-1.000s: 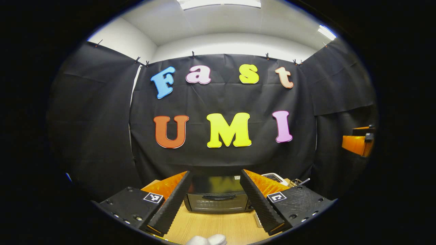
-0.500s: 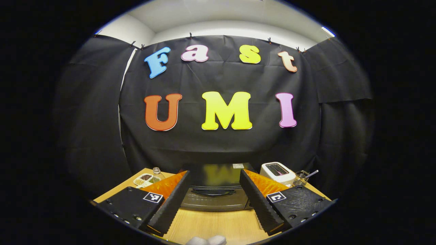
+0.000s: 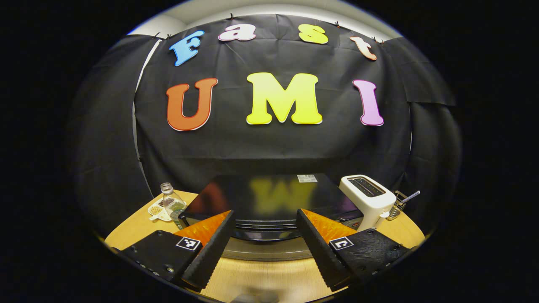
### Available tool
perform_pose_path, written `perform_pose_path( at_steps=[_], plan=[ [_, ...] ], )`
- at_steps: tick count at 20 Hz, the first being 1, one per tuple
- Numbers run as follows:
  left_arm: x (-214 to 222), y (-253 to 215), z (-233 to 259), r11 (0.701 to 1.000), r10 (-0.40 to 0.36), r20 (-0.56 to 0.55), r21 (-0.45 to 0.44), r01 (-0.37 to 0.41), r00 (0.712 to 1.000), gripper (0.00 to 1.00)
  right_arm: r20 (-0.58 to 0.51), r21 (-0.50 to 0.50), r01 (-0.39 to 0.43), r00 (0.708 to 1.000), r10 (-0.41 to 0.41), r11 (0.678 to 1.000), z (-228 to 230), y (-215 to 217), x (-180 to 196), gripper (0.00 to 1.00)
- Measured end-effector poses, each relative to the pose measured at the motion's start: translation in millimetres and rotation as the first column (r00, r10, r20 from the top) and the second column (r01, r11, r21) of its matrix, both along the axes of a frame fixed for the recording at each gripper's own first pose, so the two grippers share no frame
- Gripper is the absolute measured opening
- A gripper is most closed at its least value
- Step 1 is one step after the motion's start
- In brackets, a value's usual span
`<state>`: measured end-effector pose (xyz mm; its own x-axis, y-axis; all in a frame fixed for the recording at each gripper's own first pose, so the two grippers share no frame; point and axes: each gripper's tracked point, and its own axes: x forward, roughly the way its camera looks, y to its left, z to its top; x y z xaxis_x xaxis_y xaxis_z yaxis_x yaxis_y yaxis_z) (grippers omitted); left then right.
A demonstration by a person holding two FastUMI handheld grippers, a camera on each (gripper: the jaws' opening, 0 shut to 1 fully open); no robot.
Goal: Open the electric oven with the left hand, put the food in, and close the electric oven.
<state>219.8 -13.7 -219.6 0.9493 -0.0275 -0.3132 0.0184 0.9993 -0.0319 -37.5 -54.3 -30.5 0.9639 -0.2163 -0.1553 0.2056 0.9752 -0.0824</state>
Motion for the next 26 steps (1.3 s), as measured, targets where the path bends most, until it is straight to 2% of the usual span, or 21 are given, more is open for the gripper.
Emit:
perform_pose_path(
  at_steps=[2, 3, 4, 5, 6, 7, 8, 9, 12, 13, 14, 17, 18, 19, 20, 21, 26],
  plan=[
    [5.1, -0.3, -28.0, 1.0, -0.004, -0.072, -0.009, 0.003, 0.997, 0.95, -0.008, 0.0, 0.011, 1.0, -0.011, 1.0, -2.6, -1.9, -0.2, 0.92],
    [3.8, 3.0, -33.5, 1.0, 0.007, -0.085, 0.026, -0.005, 0.996, 0.95, -0.015, 0.0, 0.018, 1.0, -0.018, 1.0, -5.1, -3.8, -0.2, 0.99],
    [13.1, 0.8, -28.2, 0.999, -0.01, -0.045, 0.032, 0.012, 0.999, 1.0, -0.017, 0.003, 0.021, 1.0, -0.021, 1.0, -6.3, -4.5, -0.5, 0.92],
    [8.6, -1.9, -31.0, 0.999, -0.016, -0.078, 0.037, 0.019, 0.997, 0.99, -0.021, 0.002, 0.025, 0.999, -0.025, 1.0, -7.9, -5.8, 0.0, 0.99],
    [8.2, -1.1, -30.1, 0.999, -0.019, -0.059, 0.046, 0.022, 0.998, 0.84, -0.023, 0.0, 0.028, 0.999, -0.028, 1.0, -8.4, -6.2, 0.3, 0.99],
    [8.3, -1.6, -30.3, 0.999, -0.02, -0.063, 0.042, 0.023, 0.998, 0.98, -0.024, 0.0, 0.03, 0.999, -0.03, 1.0, -10.4, -7.2, 1.5, 0.99],
    [4.8, -1.5, -31.8, 0.999, -0.017, -0.066, 0.033, 0.019, 0.998, 0.85, -0.028, 0.004, 0.028, 0.999, -0.028, 1.0, -11.9, -6.8, 2.6, 0.99],
    [5.6, -2.3, -31.1, 0.999, -0.017, -0.06, 0.033, 0.019, 0.998, 0.98, -0.03, 0.01, 0.025, 0.999, -0.024, 1.0, -12.9, -6.1, 3.5, 0.99],
    [4.0, -0.5, -31.5, 0.999, -0.017, -0.059, 0.037, 0.02, 0.998, 0.97, -0.033, 0.019, 0.014, 0.999, -0.013, 1.0, -16.8, -1.7, 7.2, 0.99],
    [3.2, -0.9, -30.4, 0.999, -0.02, -0.055, 0.037, 0.022, 0.998, 0.97, -0.034, 0.018, 0.007, 0.999, -0.007, 1.0, -18.2, 0.3, 8.3, 0.92],
    [1.3, -1.4, -31.6, 0.999, -0.02, -0.058, 0.036, 0.022, 0.998, 0.97, -0.036, 0.017, 0.002, 0.999, -0.001, 1.0, -19.0, 1.8, 8.5, 0.99],
    [-16.3, -1.1, -33.7, 0.999, -0.028, -0.052, 0.032, 0.029, 0.998, 0.97, -0.04, 0.027, -0.013, 0.999, 0.014, 1.0, -23.2, 6.4, 10.3, 0.99],
    [-22.2, -0.8, -33.6, 0.999, -0.032, -0.053, 0.033, 0.034, 0.998, 0.97, -0.045, 0.035, -0.02, 0.999, 0.021, 0.999, -26.1, 8.4, 10.3, 0.92],
    [-28.2, -0.5, -34.5, 0.999, -0.037, -0.056, 0.033, 0.039, 0.998, 0.97, -0.051, 0.041, -0.027, 0.998, 0.029, 0.999, -29.0, 10.0, 10.9, 0.99],
    [-33.8, -0.8, -36.3, 0.998, -0.044, -0.059, 0.032, 0.046, 0.997, 0.97, -0.055, 0.043, -0.035, 0.998, 0.037, 0.998, -30.7, 11.4, 11.0, 0.92],
    [-39.6, -1.5, -38.5, 0.998, -0.049, -0.064, 0.028, 0.051, 0.997, 0.97, -0.058, 0.045, -0.039, 0.997, 0.042, 0.998, -32.0, 12.2, 11.4, 1.0],
    [-73.2, 0.1, -52.5, 0.998, -0.058, -0.097, 0.031, 0.061, 0.994, 0.97, -0.066, 0.04, -0.06, 0.996, 0.063, 0.997, -37.2, 14.4, 7.1, 1.0]
  ],
)
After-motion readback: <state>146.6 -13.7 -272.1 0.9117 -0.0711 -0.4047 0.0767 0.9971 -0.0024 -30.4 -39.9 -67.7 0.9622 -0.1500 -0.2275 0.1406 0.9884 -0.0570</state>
